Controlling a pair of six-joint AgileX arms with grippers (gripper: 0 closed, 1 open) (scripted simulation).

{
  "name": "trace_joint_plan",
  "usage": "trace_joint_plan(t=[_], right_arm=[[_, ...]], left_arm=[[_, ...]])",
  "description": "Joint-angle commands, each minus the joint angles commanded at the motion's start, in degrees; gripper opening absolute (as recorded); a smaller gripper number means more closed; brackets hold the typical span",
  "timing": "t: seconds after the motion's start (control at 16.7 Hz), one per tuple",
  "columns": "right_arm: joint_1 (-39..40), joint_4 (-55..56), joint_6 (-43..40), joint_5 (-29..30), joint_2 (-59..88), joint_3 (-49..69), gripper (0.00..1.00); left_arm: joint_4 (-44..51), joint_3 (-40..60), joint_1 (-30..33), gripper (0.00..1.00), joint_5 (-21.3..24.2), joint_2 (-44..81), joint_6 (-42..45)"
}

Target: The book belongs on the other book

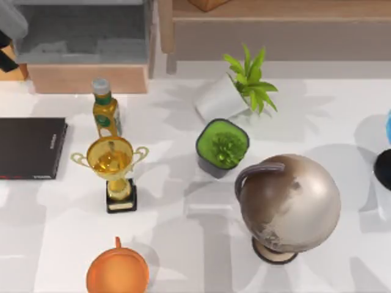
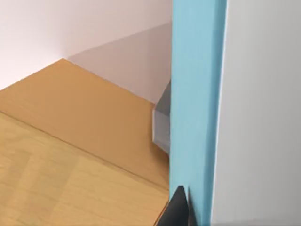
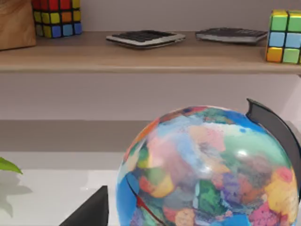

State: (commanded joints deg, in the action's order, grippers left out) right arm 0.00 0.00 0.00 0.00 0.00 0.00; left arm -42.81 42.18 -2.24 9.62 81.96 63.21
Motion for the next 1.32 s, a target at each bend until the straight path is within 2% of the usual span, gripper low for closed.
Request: trace_joint_plan(t=[0.3,0.54,1.32], right_arm=[[0.00,0.00,0.00,0.00,0.00,0.00,1.00],[0.00,0.00,0.00,0.00,0.00,0.00,1.00],[0.00,0.00,0.00,0.00,0.00,0.00,1.00]], left_arm=[[4.00,-12.93,-7.67,0.00,3.56,-1.14,22.79],[8.30,-18.46,-10.62,0.00,4.15,3.89,33.45],[8.43,-18.62,-10.73,0.00,3.91,6.98,35.07]])
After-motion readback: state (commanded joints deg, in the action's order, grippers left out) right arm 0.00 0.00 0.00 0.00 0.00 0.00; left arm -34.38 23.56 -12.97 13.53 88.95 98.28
